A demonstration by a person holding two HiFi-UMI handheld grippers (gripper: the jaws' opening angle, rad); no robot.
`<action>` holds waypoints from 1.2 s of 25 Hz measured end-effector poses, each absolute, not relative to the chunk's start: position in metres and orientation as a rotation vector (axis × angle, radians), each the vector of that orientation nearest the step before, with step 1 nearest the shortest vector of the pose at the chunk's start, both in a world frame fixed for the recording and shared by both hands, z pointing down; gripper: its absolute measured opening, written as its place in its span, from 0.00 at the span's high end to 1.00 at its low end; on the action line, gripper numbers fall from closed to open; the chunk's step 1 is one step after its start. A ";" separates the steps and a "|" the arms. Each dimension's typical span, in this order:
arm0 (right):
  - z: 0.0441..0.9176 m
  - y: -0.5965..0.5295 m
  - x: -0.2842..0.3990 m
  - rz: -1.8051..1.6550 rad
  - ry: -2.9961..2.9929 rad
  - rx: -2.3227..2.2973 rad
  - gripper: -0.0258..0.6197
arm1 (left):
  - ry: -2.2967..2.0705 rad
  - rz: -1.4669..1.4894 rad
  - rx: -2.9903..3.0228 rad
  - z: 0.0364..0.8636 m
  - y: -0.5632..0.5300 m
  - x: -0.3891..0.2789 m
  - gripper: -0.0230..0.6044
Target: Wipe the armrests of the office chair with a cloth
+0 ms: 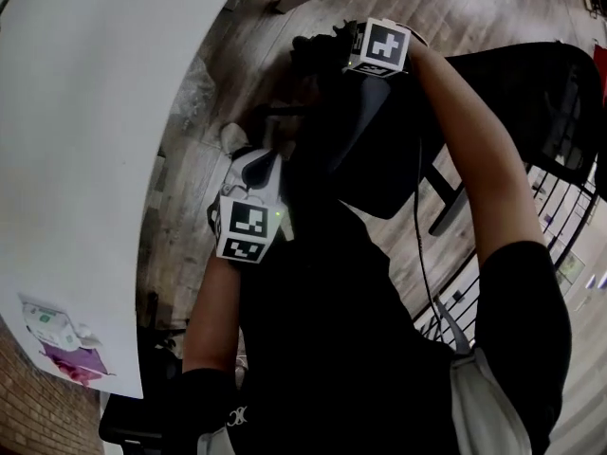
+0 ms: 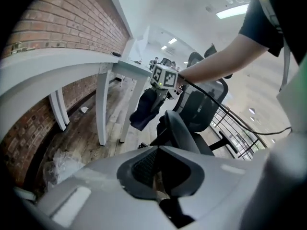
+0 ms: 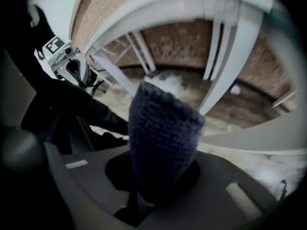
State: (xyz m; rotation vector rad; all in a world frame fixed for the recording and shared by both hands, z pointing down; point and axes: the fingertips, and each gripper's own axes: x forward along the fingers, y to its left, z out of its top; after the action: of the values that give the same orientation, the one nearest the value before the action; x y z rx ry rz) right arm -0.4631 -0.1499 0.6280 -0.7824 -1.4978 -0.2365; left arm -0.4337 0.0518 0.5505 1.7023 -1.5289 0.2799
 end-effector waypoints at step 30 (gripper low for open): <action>0.588 -0.092 -0.210 0.189 -2.603 -0.005 0.88 | -1.396 0.780 1.855 0.492 -0.048 -0.311 0.95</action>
State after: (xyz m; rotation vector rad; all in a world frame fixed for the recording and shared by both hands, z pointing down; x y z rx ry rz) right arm -0.2098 -0.0925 0.5884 -0.0050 -2.6027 0.1885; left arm -0.3108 -0.0479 0.4921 1.8546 -1.3955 0.7798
